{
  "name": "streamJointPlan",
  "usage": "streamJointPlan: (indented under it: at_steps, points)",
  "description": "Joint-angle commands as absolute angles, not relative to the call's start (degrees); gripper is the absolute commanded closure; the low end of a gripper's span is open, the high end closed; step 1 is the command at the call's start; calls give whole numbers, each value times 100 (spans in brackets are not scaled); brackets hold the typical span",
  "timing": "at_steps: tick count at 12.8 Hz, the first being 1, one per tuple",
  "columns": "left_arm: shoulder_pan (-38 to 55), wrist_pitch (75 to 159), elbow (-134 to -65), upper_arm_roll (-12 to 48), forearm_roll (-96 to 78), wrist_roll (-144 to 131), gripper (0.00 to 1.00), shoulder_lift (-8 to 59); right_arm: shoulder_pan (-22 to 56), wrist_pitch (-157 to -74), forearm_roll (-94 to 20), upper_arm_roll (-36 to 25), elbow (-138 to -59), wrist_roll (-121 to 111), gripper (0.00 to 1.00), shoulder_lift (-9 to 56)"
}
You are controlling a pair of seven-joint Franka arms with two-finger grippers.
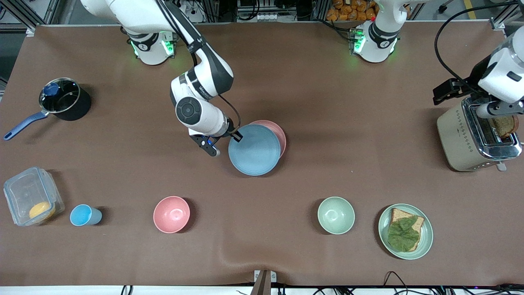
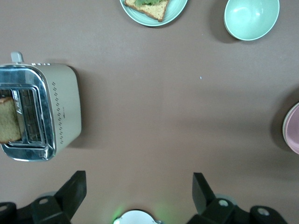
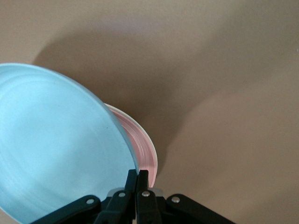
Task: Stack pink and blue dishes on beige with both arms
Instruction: 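Lower the blue plate onto the pink plate with the right gripper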
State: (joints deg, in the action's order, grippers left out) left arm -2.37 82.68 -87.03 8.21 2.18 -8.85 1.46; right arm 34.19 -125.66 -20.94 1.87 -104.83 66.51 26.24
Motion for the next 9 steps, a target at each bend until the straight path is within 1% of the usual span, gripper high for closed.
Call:
streamJointPlan:
  at_steps: [1,3,4,6,8,9]
  points:
    - [-211,8455,-8938,633,176,-475,0,-70,3515,-12630,-2004,193,-10521,7048,100,2619]
    - [-220,8481,-8947,633,185,-475,0,-79,3559,-12665,-2013,193,-10521,7110,100,2663]
    - [-228,8612,-9052,633,185,-475,0,-140,3612,-12709,-2013,193,-10521,7189,100,2707]
    - [-202,8972,-9473,659,193,-509,0,-438,3726,-12823,-2013,193,-10521,7338,100,2751]
    - [-211,8965,-9571,694,193,-536,0,-501,3735,-12797,-2013,193,-10521,7348,100,2751]
    - [-220,8974,-9641,694,193,-536,0,-571,3735,-12753,-2013,193,-10521,7348,82,2751]
